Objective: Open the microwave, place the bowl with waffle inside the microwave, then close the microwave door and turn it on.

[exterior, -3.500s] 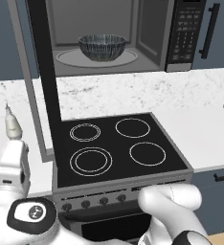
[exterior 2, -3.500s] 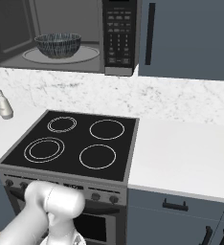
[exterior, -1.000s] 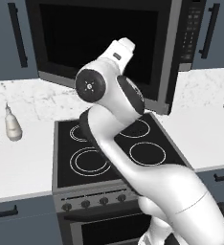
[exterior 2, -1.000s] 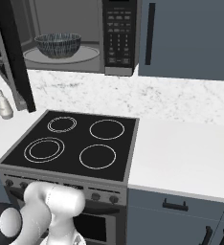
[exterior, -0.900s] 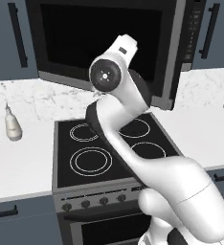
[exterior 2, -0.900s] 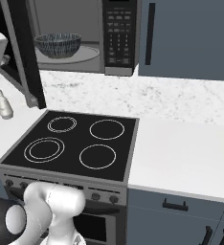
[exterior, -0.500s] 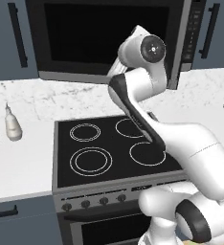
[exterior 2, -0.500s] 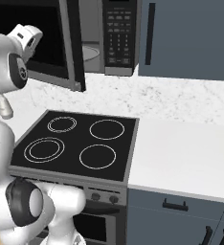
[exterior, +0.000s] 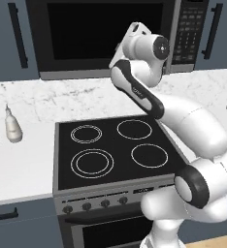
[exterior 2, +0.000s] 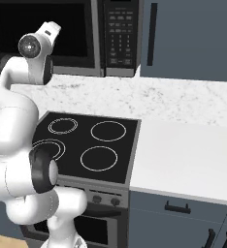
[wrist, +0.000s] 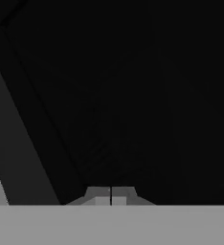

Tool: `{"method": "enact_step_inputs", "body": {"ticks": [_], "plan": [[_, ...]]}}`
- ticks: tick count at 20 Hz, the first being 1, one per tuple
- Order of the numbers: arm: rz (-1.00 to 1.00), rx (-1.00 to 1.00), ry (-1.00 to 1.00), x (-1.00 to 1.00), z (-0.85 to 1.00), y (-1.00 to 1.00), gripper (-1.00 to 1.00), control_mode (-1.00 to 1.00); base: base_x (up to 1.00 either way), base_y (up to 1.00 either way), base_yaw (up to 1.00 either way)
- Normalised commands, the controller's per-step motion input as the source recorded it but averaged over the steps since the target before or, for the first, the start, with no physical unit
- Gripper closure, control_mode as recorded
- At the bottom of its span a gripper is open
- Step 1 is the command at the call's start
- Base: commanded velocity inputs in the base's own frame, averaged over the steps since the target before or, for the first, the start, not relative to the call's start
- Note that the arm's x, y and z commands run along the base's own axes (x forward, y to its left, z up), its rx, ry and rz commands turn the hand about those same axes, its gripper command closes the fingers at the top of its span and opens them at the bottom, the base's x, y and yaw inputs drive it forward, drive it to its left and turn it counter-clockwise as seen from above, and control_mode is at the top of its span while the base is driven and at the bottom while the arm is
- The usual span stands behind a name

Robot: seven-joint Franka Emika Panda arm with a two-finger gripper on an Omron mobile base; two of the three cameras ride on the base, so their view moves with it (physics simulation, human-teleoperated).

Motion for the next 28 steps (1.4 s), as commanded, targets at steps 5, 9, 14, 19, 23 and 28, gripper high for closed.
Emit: {"method": "enact_step_inputs", "body": {"ticks": [5, 9, 14, 19, 23, 28], "plan": [[0.11, 0.0, -0.03, 0.96, 0.08, 0.0, 1.0, -1.0, 0.0, 0.0, 0.0], [0.08, 0.0, 0.02, 0.99, 0.06, 0.0, 1.0, -1.0, 0.0, 0.0, 0.0], [0.0, 0.0, 0.11, 0.11, 0.0, -0.05, 1.0, -1.0, 0.0, 0.0, 0.0], [0.0, 0.0, 0.03, -0.99, 0.11, -0.36, 1.0, -1.0, 0.0, 0.0, 0.0], [0.0, 0.05, 0.03, -1.0, -0.14, -0.85, 1.0, -1.0, 0.0, 0.0, 0.0], [0.1, 0.05, 0.0, -0.49, -0.47, -0.85, 1.0, -1.0, 0.0, 0.0, 0.0]]}}
